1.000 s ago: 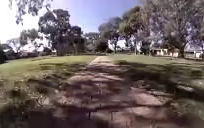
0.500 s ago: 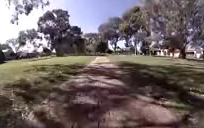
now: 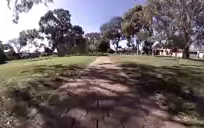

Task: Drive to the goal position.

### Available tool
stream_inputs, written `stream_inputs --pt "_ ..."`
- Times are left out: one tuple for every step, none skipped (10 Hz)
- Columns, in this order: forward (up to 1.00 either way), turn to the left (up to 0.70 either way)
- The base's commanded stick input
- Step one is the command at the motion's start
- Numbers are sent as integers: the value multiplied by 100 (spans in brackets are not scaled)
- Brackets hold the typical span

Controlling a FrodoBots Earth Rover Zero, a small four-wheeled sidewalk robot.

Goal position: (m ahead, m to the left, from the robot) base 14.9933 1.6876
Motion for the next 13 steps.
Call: stream_inputs --pt "70 0" --pt "70 0" --pt "70 0" --pt "70 0" --pt "70 0" --pt "70 0" --pt "70 0" --pt "70 0" --pt "70 0" --pt "70 0" --pt "70 0" --pt "70 0" --pt "70 0"
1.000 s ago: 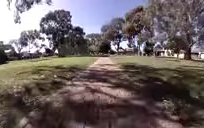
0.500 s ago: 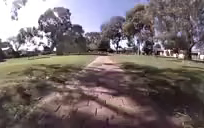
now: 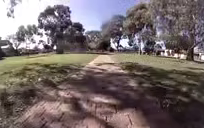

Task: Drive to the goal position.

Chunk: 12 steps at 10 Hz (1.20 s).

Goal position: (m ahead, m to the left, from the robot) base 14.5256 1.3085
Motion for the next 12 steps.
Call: stream_inputs --pt "70 0" --pt "70 9" --pt "70 19" --pt "70 29" --pt "70 32" --pt "70 26" --pt "70 20" --pt "70 0" --pt "70 0" --pt "70 0" --pt "70 0" --pt "70 0"
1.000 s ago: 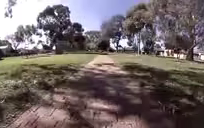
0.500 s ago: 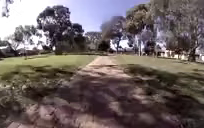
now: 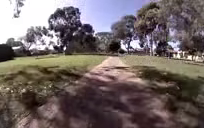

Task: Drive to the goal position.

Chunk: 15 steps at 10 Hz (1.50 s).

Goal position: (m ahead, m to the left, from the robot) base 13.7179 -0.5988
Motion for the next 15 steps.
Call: stream_inputs --pt "70 0" --pt "70 0" --pt "70 0" --pt "70 0" --pt "70 0" --pt "70 0" --pt "70 0" --pt "70 -2" --pt "70 -4" --pt "70 -31" --pt "70 -20" --pt "70 -9" --pt "70 0" --pt "70 0" --pt "70 0"
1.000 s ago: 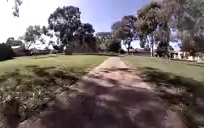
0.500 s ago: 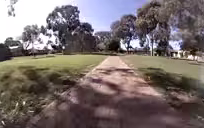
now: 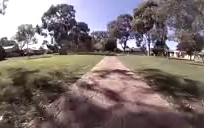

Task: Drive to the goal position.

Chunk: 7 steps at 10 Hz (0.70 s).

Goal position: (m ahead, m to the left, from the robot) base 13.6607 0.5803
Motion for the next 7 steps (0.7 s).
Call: stream_inputs --pt "70 0" --pt "70 0" --pt "70 0" --pt "70 0" --pt "70 0" --pt "70 0" --pt "70 0"
